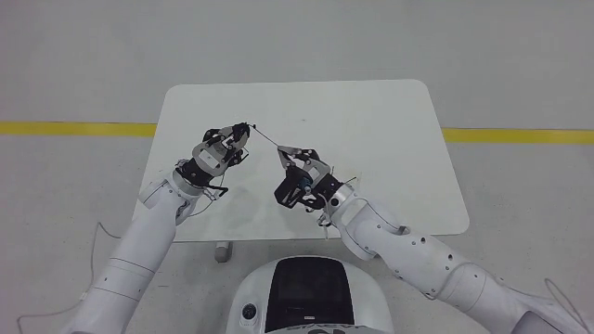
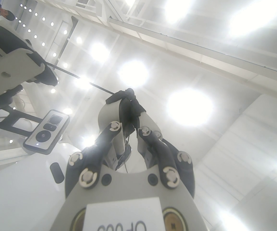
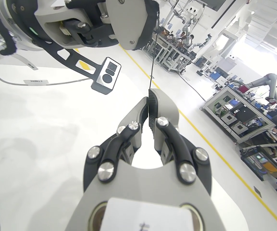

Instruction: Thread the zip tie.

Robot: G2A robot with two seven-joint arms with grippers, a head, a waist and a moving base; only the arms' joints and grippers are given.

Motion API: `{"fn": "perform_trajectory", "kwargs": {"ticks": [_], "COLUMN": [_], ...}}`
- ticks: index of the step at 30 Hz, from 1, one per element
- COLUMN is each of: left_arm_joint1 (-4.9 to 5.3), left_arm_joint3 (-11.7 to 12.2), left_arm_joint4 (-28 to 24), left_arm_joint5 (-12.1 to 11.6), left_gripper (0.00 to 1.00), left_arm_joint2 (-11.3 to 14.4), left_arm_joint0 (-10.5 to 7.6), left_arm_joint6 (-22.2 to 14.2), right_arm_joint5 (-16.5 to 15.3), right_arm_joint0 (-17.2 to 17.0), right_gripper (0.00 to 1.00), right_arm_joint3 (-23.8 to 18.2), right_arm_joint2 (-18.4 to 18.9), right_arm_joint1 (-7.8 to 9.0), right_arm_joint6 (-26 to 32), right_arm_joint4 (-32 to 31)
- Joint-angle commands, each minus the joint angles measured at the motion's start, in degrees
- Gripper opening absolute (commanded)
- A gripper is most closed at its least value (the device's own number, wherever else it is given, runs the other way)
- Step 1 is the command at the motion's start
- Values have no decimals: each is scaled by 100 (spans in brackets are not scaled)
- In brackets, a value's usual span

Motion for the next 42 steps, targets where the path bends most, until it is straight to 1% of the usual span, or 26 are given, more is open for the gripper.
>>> {"fn": "perform_trajectory", "kwargs": {"ticks": [1, 13, 18, 20, 21, 25, 28, 30, 41, 42], "left_arm_joint1": [0, 0, 0, 0, 0, 0, 0, 0, 0, -1], "left_arm_joint3": [0, 0, 0, 0, 0, 0, 0, 0, 0, -44], "left_arm_joint4": [0, 0, 0, 0, 0, 0, 0, 0, 0, 42], "left_arm_joint5": [0, 0, 0, 0, 0, 0, 0, 0, 0, -48], "left_gripper": [0, 0, 0, 0, 0, 0, 0, 0, 0, 0], "left_arm_joint2": [0, 0, 0, 0, 0, 0, 0, 0, 0, -2], "left_arm_joint0": [0, 0, 0, 0, 0, 0, 0, 0, 0, 5], "left_arm_joint6": [0, 0, 0, 0, 0, 0, 0, 0, 0, 73], "right_arm_joint5": [29, 158, 165, 158, 156, 137, -7, -184, -202, -233], "right_arm_joint0": [6, -1, -66, -114, -134, -317, -494, -625, -649, -669], "right_gripper": [0, 0, 0, 76, 100, 100, 100, 100, 100, 100], "right_arm_joint3": [-5, -68, -101, -104, -100, -119, -147, -175, -181, -178], "right_arm_joint2": [-10, 5, 74, 141, 183, 507, 794, 1033, 1075, 1133], "right_arm_joint1": [15, 93, 101, 105, 109, 146, 195, 229, 233, 230], "right_arm_joint6": [11, 45, 67, 97, 107, 37, -51, -145, -157, -169], "right_arm_joint4": [0, 0, 0, 0, 0, 83, 225, 518, 557, 636]}}
